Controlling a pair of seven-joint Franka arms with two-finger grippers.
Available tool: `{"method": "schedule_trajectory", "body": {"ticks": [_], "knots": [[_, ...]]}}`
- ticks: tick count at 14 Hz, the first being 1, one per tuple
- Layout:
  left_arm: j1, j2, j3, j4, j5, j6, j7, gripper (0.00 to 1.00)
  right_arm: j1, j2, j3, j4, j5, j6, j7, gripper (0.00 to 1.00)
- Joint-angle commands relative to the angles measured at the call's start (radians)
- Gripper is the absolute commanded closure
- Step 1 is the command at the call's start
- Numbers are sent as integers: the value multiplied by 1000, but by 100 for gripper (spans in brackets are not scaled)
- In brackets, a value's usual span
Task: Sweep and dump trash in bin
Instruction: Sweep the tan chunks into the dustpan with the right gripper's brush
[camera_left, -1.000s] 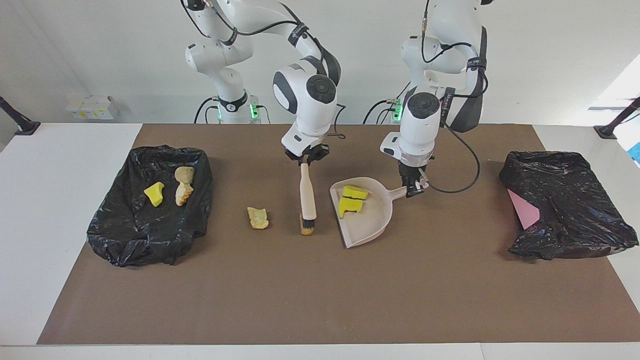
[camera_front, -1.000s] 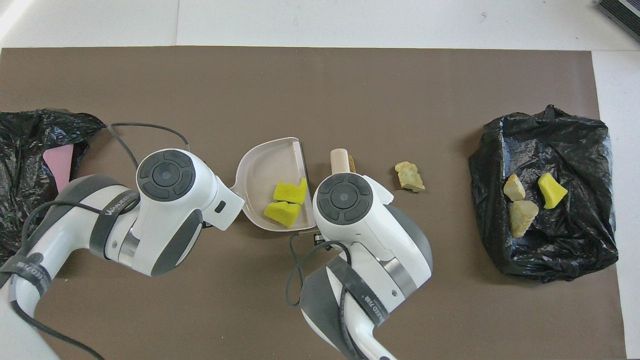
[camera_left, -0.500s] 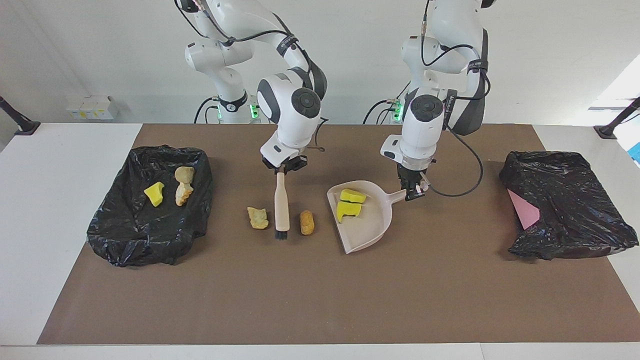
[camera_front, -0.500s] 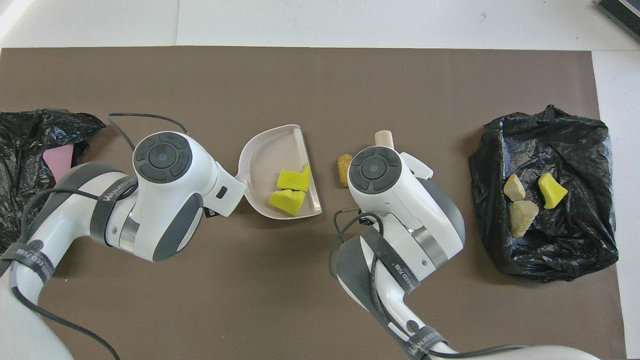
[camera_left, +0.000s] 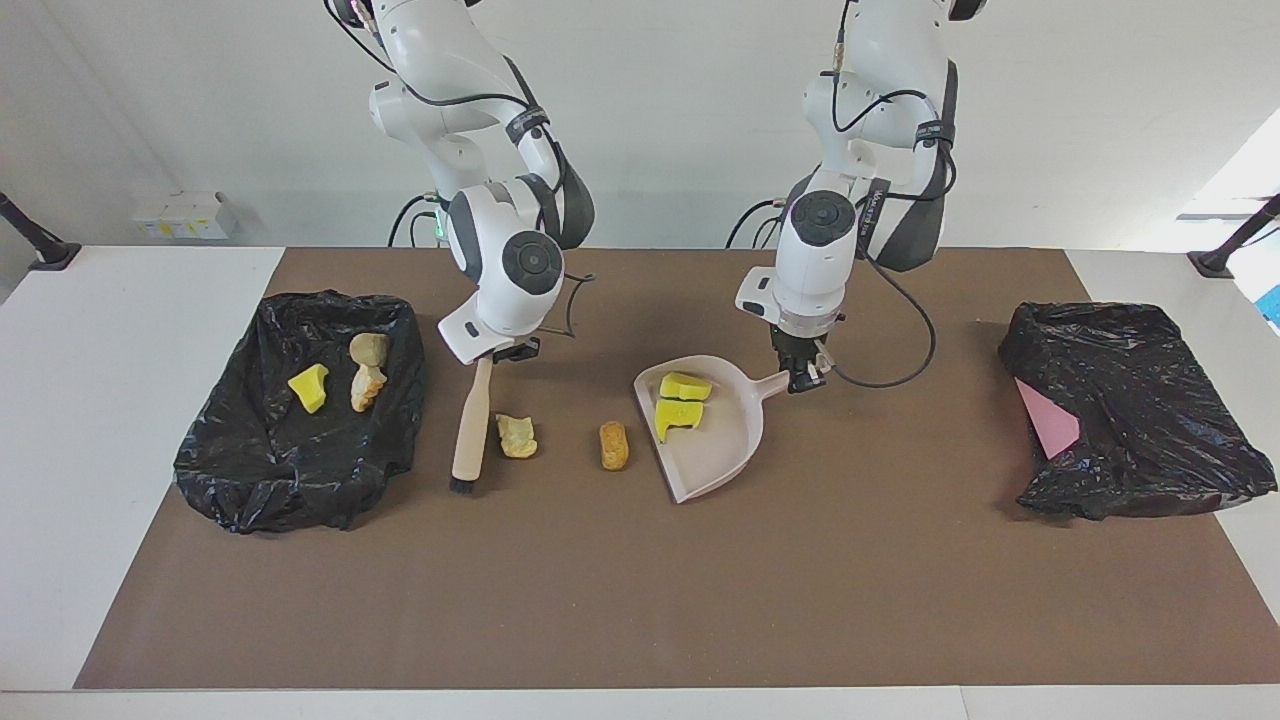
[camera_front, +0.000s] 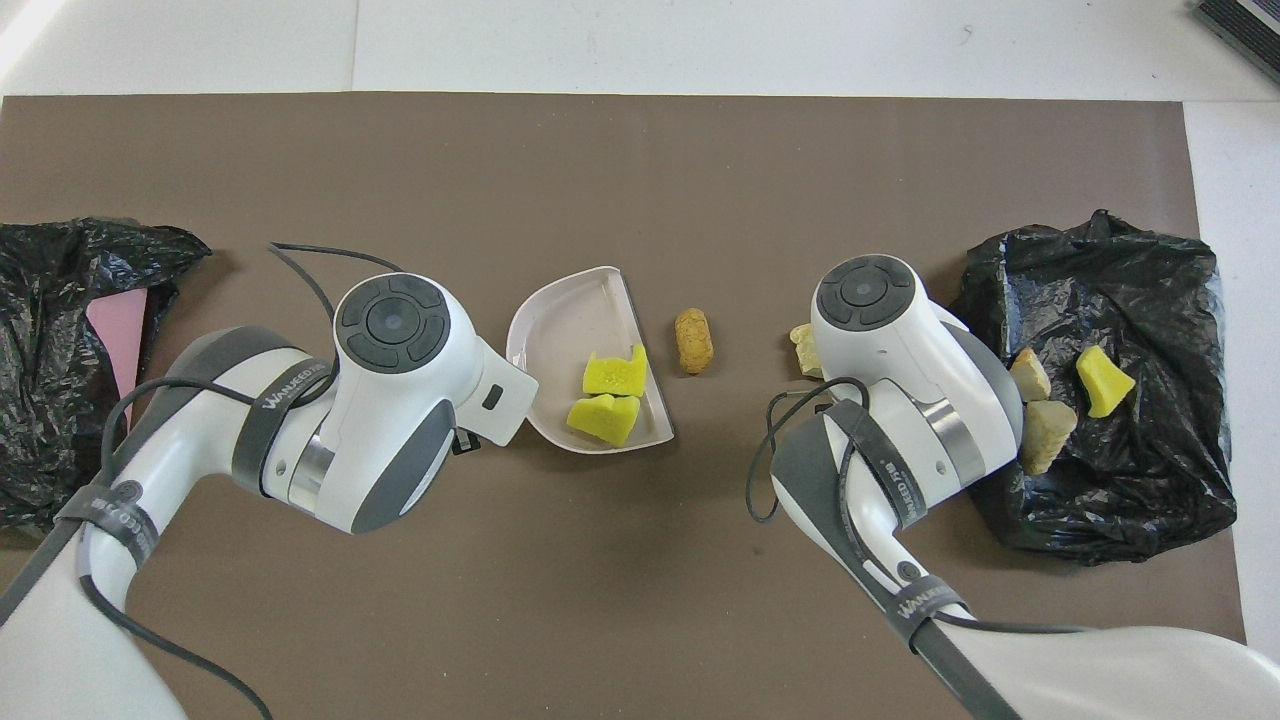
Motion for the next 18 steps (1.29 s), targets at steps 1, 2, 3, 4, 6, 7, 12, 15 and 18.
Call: {"method": "schedule_trajectory", "body": {"ticks": [1, 2, 3, 4, 6, 7, 12, 15, 18], "knots": [[-12, 9, 9, 26, 0, -28, -18, 100, 1, 7, 15, -24, 84, 26, -90, 100], [-12, 9, 9, 23, 0, -28, -18, 100, 17, 8, 18, -24, 136, 30, -109, 100], [-12, 9, 9, 21, -2, -29, -19, 100, 53, 8, 18, -19, 155, 29, -124, 100], [-13, 8, 9, 18, -2, -31, -24, 100, 88, 13, 18, -8, 169, 26, -127, 100], [-27, 2, 9, 0, -2, -23, -35, 100, 128, 19, 18, -7, 263, 75, -120, 100], [-30, -3, 9, -14, 1, -9, -35, 100, 131, 27, 18, -7, 276, 99, -129, 100], [-35, -23, 7, -86, 3, 109, -13, 100, 253, 56, 27, 47, 371, 141, -117, 100], [-35, -20, 7, -88, 1, 133, -13, 100, 310, 48, 29, 51, 374, 132, -81, 100], [-33, -20, 7, -103, 0, 176, -18, 100, 364, 45, 27, 82, 359, 97, -37, 100]]}}
